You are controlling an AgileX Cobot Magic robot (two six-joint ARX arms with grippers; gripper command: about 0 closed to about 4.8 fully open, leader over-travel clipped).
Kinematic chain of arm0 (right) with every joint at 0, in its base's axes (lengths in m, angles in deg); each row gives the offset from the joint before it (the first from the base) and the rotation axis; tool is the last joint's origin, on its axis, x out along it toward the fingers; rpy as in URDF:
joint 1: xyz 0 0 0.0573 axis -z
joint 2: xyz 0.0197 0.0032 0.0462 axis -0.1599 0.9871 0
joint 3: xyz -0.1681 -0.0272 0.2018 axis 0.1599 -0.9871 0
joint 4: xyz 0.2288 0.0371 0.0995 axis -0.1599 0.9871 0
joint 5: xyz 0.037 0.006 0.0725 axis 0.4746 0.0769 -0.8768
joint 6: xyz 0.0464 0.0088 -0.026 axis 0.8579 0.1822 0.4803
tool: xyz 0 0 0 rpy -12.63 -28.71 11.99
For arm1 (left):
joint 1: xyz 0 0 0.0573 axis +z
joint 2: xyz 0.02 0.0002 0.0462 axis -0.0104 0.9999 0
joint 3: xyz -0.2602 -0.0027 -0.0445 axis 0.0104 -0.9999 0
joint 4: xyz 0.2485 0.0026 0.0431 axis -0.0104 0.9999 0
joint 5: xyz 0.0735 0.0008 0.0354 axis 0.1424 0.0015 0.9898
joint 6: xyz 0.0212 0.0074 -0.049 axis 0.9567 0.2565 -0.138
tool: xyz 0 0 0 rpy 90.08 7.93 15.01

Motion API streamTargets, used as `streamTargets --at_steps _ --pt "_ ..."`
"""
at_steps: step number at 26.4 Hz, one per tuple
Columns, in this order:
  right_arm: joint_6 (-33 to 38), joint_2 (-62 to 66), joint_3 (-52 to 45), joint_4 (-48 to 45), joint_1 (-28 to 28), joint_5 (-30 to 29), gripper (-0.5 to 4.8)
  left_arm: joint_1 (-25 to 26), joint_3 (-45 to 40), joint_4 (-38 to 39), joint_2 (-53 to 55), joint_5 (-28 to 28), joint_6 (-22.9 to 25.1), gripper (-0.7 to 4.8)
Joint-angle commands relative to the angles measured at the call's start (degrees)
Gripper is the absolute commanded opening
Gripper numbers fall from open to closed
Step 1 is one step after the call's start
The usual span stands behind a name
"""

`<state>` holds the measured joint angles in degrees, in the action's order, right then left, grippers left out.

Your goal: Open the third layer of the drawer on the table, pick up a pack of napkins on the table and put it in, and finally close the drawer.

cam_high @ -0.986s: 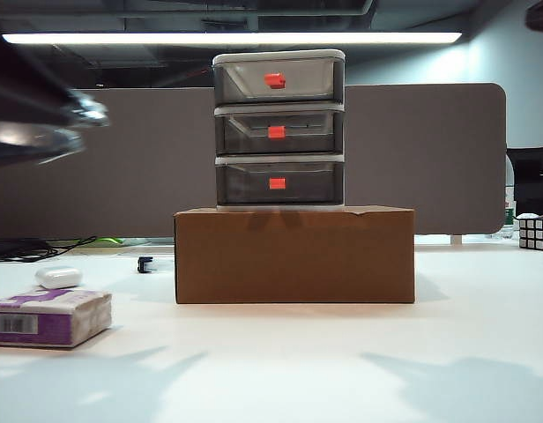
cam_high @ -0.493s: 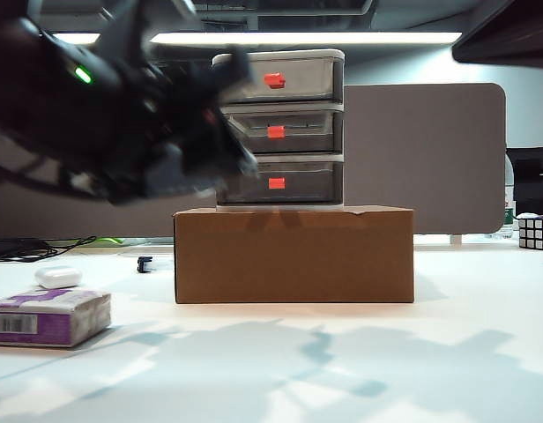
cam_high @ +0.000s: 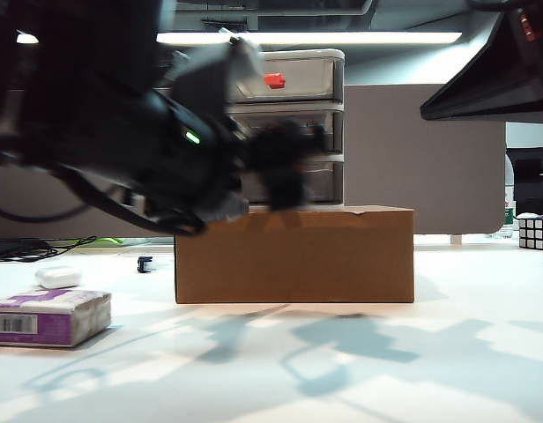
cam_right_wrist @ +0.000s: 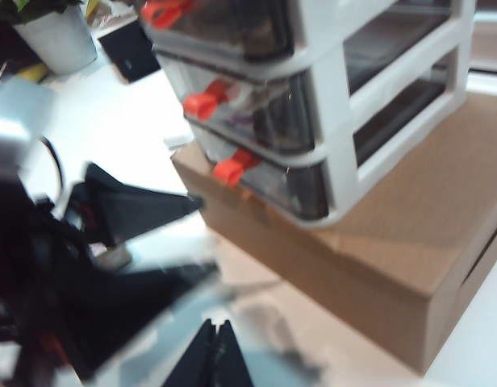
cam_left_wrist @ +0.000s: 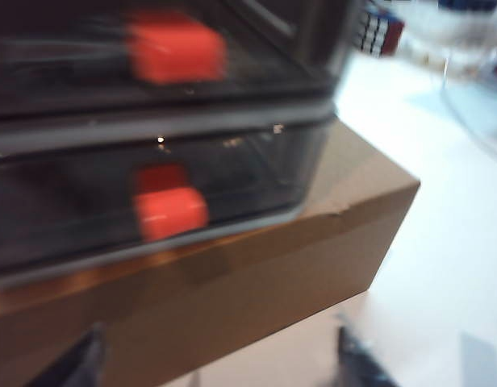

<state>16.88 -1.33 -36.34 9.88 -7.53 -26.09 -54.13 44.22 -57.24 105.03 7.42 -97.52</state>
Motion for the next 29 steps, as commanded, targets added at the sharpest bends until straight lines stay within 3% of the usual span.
streamTargets --at_steps 1,3,5,18,24,29 --pt "-0.28 1.77 0.26 -4.33 -0.04 -0.09 -0.06 -0.7 3.87 -1.2 4.13 3.58 4.66 3.35" --pt "-0.39 3.41 0.26 -5.51 -0.04 -0.09 -0.05 -1.07 4.81 -1.49 4.74 9.75 4.83 3.12" --pt "-0.74 5.18 0.26 -6.21 -0.13 -0.04 -0.05 -1.11 4.85 -3.19 4.74 12.22 4.81 3.04" --pt "-0.94 9.64 0.26 -11.8 -0.2 -0.07 -0.06 -1.05 8.31 -6.49 8.24 14.75 5.14 3.03" --pt "-0.94 9.64 0.26 -11.85 -0.2 -0.07 -0.05 -1.07 8.59 -9.29 8.46 16.22 4.87 2.09" --pt "-0.92 9.64 0.26 -11.85 -0.22 -0.09 -0.05 -1.05 9.4 -9.22 8.66 18.16 4.74 2.09"
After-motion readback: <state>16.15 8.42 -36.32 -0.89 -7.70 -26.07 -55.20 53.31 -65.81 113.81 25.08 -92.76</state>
